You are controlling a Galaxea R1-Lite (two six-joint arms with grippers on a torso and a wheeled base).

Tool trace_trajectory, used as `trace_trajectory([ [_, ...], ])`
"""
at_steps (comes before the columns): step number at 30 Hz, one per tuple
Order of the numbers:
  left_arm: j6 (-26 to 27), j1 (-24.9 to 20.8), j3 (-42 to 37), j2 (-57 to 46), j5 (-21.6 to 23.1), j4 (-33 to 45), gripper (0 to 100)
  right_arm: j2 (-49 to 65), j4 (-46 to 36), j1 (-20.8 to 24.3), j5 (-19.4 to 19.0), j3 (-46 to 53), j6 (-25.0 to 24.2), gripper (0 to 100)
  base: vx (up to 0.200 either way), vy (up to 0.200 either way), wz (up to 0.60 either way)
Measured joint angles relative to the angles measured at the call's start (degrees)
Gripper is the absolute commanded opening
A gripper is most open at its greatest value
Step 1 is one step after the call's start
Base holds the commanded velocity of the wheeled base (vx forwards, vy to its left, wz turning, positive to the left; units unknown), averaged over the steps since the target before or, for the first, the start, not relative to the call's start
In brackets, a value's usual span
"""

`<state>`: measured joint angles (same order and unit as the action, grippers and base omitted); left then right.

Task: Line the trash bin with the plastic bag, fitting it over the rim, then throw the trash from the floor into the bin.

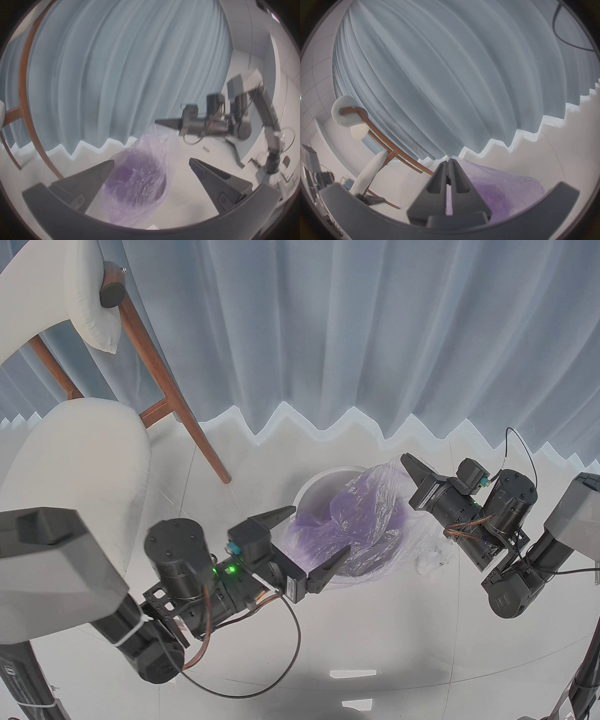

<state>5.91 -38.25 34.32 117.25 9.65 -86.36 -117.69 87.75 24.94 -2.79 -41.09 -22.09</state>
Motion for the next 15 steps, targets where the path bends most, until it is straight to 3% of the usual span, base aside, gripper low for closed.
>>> trace_trajectory([
  [6,5.11,-0.63,5.58,10.53,-3.91,-1.58,100,0.00,0.00,-0.06,0.00,0.06,0.01,0,0.000,0.000,0.00],
  [15,6.92,-1.22,15.54,19.32,-5.47,-2.11,100,-0.20,-0.05,-0.09,0.01,0.02,0.04,0,0.000,0.000,0.00],
])
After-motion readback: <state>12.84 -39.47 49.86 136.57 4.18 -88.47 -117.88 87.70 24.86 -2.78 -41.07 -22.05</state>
